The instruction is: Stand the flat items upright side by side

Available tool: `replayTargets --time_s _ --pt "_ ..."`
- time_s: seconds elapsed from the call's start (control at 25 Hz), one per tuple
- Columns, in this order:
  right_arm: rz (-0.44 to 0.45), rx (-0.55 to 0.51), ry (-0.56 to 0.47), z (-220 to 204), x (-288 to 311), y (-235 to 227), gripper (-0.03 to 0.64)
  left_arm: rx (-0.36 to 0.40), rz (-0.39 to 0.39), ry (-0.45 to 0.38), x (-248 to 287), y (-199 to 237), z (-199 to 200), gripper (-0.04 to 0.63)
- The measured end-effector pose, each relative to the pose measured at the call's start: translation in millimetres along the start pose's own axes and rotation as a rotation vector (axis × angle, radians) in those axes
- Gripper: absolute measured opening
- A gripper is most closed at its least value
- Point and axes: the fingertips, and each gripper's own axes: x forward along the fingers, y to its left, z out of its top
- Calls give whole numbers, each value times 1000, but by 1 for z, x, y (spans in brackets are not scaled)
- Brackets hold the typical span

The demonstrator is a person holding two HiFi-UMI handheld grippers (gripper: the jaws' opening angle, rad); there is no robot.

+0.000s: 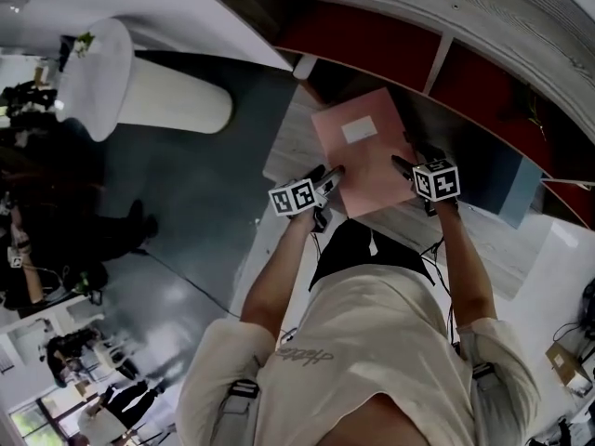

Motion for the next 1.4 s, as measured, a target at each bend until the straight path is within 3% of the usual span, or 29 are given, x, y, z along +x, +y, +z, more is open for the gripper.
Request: replayTargets --time_s 0.28,0.48,0.56,0.76,1.0,1.2,1.4 --pt "48 69 129 -9 28 -9 415 3 -46 78 29 9 8 379" --pt "60 85 206 -14 48 -9 427 -73 -92 106 38 14 7 377" --pt "66 94 229 -16 51 -10 437 -70 -93 125 40 15 5 380" --pt "68 96 229 -17 51 -8 428 39 -39 215 42 19 -5 321" --pt "45 94 212 -20 47 -2 425 85 -38 236 36 17 -3 305" --pt "29 47 114 -8 32 8 422 189 -45 213 26 4 8 302" --pt "6 -32 19 5 12 16 419 328 -45 139 8 -17 26 293"
